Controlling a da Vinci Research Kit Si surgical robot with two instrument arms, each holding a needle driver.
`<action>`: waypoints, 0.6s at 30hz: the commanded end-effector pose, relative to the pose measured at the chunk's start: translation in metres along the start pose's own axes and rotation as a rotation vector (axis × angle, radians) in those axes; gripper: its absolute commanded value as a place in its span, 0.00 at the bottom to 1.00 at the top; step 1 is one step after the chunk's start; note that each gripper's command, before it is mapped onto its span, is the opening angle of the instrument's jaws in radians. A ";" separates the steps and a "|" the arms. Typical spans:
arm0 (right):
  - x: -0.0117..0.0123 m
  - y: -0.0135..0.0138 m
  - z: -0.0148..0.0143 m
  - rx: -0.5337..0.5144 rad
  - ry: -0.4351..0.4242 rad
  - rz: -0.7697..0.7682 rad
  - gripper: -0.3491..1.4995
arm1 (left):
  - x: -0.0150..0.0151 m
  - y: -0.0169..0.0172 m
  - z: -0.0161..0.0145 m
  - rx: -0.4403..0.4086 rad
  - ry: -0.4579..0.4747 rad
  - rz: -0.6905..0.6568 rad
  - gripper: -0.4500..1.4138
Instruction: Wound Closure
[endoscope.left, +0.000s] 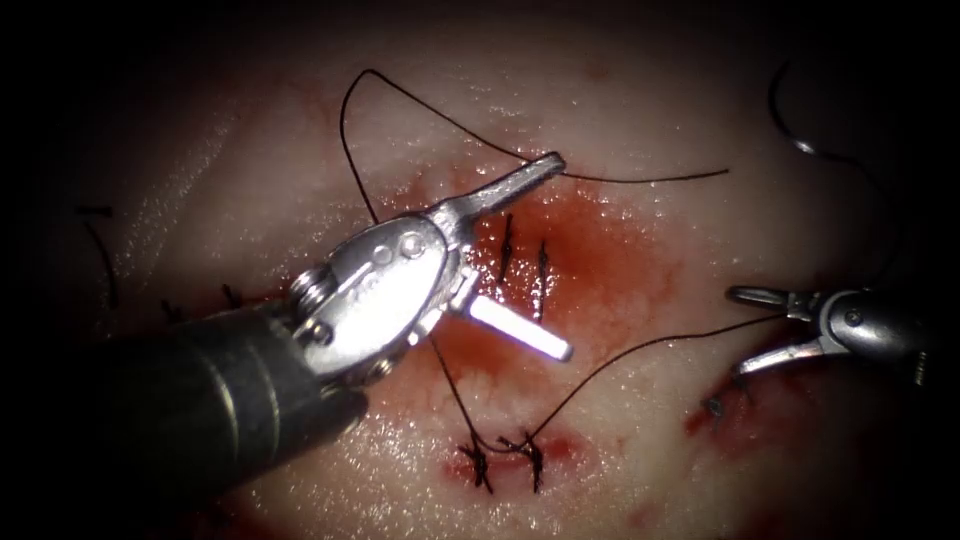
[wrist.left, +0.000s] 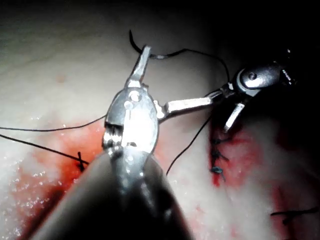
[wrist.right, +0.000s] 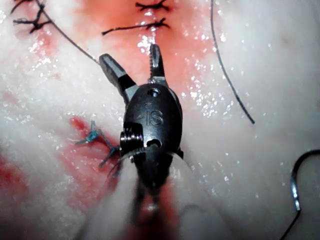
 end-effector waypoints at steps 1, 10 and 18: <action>0.0000 -0.0004 0.0007 0.003 0.002 0.010 0.87 | -0.0026 -0.0001 0.0019 0.045 -0.056 0.005 0.82; 0.0004 -0.0005 0.0016 0.001 -0.013 0.011 0.86 | -0.0164 -0.0030 0.0054 0.150 -0.207 -0.095 0.76; 0.0006 -0.0003 0.0018 0.001 -0.020 0.014 0.84 | -0.0221 -0.0047 0.0040 0.135 -0.275 -0.190 0.72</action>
